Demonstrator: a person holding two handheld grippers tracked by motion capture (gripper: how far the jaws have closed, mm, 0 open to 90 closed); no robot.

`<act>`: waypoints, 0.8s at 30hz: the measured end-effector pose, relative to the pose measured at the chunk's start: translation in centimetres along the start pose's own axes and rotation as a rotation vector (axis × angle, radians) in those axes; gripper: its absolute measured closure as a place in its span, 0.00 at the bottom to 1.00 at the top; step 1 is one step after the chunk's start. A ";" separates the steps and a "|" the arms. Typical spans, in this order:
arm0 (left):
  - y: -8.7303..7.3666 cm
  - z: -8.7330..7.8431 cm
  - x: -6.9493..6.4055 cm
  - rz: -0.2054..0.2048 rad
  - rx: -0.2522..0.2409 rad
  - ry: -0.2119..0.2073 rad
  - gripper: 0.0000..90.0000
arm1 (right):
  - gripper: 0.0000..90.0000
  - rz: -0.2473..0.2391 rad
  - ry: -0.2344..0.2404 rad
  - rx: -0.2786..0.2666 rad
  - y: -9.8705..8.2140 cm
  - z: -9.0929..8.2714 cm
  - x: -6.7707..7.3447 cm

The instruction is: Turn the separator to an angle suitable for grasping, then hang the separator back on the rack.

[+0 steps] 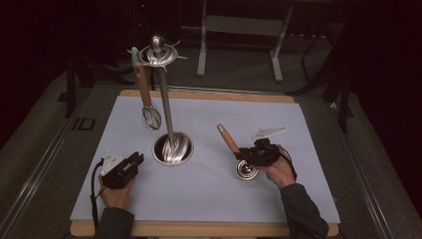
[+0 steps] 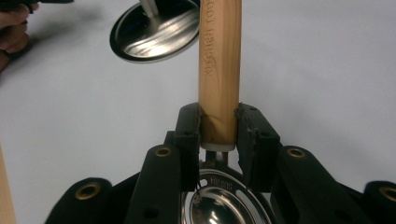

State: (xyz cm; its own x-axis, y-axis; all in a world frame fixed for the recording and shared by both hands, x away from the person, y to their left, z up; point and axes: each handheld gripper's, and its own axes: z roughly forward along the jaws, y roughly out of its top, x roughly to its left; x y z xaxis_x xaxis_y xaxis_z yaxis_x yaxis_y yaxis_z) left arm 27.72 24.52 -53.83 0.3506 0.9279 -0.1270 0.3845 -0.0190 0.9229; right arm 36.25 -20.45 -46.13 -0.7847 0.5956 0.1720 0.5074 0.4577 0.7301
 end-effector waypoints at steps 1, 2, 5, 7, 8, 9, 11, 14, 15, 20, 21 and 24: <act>0.0 0.0 0.0 -0.001 -0.001 0.000 0.82 | 0.79 -0.003 0.003 -0.004 0.1 0.0 0.1; 0.0 0.0 0.0 -0.002 -0.001 0.000 0.82 | 0.79 -0.004 0.004 -0.005 0.2 0.0 0.2; 0.0 0.0 0.0 0.000 0.001 -0.002 0.82 | 0.79 -0.011 0.005 -0.015 0.4 0.0 0.4; 0.0 0.0 0.0 0.003 0.003 -0.001 0.82 | 0.79 -0.014 0.007 -0.018 0.7 0.1 0.5; 0.0 0.0 -0.1 0.003 0.002 -0.001 0.82 | 0.79 -0.018 0.007 -0.017 0.8 0.2 0.5; 0.0 0.0 -0.1 0.004 0.002 -0.002 0.82 | 0.79 -0.020 0.008 -0.018 0.9 0.3 0.6; 0.0 0.0 -0.1 0.004 0.003 -0.003 0.82 | 0.79 -0.029 0.011 -0.016 1.1 0.3 0.8; 0.0 0.0 -0.1 0.006 0.003 -0.002 0.82 | 0.79 -0.034 0.017 -0.023 1.5 0.5 1.1; 0.0 0.0 -0.1 0.005 0.003 -0.002 0.82 | 0.79 -0.037 0.018 -0.021 1.6 0.5 1.2; 0.0 0.0 -0.1 0.006 0.002 -0.003 0.82 | 0.79 -0.041 0.021 -0.036 2.2 0.6 1.5; 0.0 0.0 -0.1 0.006 0.002 -0.003 0.82 | 0.79 -0.041 0.021 -0.036 2.2 0.6 1.5; 0.0 0.0 -0.1 0.006 0.002 -0.003 0.82 | 0.79 -0.048 0.027 -0.048 2.5 0.7 1.8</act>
State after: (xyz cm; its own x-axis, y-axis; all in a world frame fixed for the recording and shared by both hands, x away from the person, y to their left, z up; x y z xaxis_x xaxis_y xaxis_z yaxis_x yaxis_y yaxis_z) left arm 27.68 24.45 -53.85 0.3554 0.9266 -0.1230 0.3839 -0.0247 0.9230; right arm 36.33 -17.75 -44.42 -0.8174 0.5553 0.1531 0.4518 0.4532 0.7685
